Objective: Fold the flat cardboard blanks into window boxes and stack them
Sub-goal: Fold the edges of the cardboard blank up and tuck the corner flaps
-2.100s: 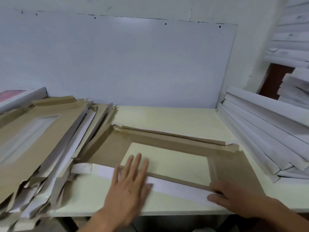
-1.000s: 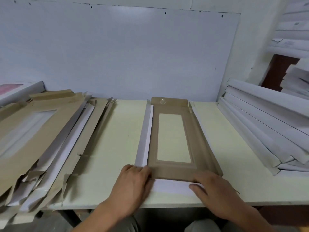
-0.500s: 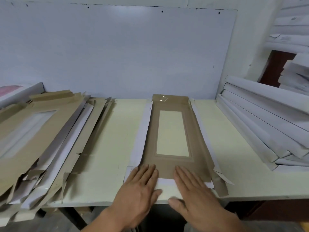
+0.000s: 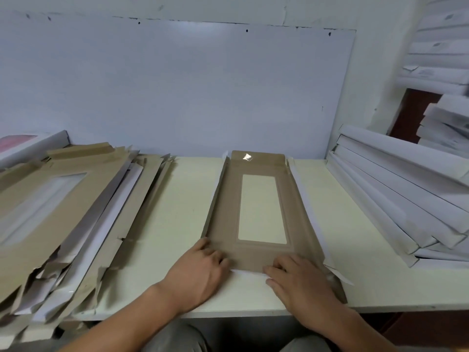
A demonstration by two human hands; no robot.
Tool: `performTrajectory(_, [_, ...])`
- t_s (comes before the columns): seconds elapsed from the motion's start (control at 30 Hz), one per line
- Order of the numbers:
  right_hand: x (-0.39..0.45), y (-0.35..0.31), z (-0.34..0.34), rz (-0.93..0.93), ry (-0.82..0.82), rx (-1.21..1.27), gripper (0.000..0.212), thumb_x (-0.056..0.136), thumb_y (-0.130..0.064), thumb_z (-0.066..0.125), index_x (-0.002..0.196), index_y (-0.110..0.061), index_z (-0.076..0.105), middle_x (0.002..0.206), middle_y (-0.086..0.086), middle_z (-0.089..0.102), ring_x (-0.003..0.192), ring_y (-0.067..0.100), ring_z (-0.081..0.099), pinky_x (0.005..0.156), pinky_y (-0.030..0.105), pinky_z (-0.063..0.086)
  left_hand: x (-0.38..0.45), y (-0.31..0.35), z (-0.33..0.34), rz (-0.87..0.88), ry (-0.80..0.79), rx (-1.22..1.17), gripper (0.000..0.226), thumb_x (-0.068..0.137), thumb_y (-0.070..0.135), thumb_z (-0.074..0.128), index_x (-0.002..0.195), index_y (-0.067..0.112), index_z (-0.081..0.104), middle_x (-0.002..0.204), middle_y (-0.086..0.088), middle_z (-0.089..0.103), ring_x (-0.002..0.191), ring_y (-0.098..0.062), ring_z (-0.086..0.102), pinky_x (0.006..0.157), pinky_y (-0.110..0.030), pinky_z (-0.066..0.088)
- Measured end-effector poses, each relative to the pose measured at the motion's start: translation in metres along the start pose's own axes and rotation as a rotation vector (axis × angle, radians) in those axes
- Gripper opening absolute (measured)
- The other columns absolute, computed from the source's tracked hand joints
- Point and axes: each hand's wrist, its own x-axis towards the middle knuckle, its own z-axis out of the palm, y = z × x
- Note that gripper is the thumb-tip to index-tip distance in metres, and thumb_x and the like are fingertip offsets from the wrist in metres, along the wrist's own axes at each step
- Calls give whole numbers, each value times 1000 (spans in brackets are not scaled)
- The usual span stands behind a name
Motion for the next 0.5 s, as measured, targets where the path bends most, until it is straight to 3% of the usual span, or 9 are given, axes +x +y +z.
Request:
performTrajectory(0.03, [4, -1, -2, 17, 5, 15, 35, 105, -41, 33, 124, -29, 59, 118, -8, 55, 114, 14, 50, 95, 26, 39, 1, -2, -2, -10, -1, 1, 10, 78, 17, 63, 70, 22, 57, 55, 4, 53, 47, -20, 49, 79, -26, 53])
performTrajectory(0.1, [13, -1, -6, 88, -30, 91, 34, 106, -42, 29, 118, -31, 59, 114, -12, 59, 107, 10, 54, 92, 25, 43, 3, -4, -3, -78, -26, -25, 21, 64, 13, 71, 76, 21, 56, 45, 5, 48, 38, -20, 44, 69, -20, 52])
performTrajectory(0.17, [23, 0, -8, 144, -64, 191, 30, 104, -40, 32, 125, -36, 55, 113, -14, 63, 102, 11, 59, 88, 29, 46, 9, -3, -5, -164, -48, -57, 32, 56, 11, 72, 85, 20, 61, 47, 5, 52, 39, -18, 48, 64, -19, 50])
performTrajectory(0.23, [34, -4, -6, 129, -92, 157, 36, 104, -31, 35, 138, -39, 44, 115, -10, 62, 100, 14, 55, 85, 31, 45, 15, 6, -2, -213, -4, -59, 29, 72, 13, 56, 99, 20, 65, 71, 2, 65, 61, -20, 61, 82, -30, 53])
performTrajectory(0.3, [42, -10, 5, 69, -99, 33, 43, 105, -29, 32, 147, -36, 32, 127, -3, 51, 112, 19, 45, 93, 34, 38, 18, 23, 4, -192, 24, -47, 38, 82, 19, 41, 105, 18, 72, 95, -3, 72, 83, -23, 68, 91, -42, 53])
performTrajectory(0.37, [47, -14, 16, 38, -156, -18, 51, 105, -36, 23, 155, -29, 14, 152, -1, 25, 139, 27, 22, 114, 45, 20, 19, 41, 13, -191, 1, -65, 46, 87, 31, 42, 114, 11, 73, 114, -6, 72, 102, -22, 69, 96, -46, 53])
performTrajectory(0.43, [50, -15, 25, 54, -270, -4, 58, 105, -43, 13, 157, -27, -8, 164, -10, -10, 150, 21, -15, 120, 55, -7, 18, 50, 15, -275, -91, -75, 61, 91, 46, 36, 123, 5, 68, 129, -13, 64, 118, -24, 63, 104, -52, 45])
performTrajectory(0.5, [51, -8, 28, 82, -323, 7, 60, 103, -50, 7, 154, -30, -18, 160, -15, -27, 145, 17, -33, 117, 56, -18, 19, 51, 19, -336, -242, -103, 84, 97, 61, 16, 146, -3, 37, 155, -21, 29, 146, -30, 30, 117, -60, 18])
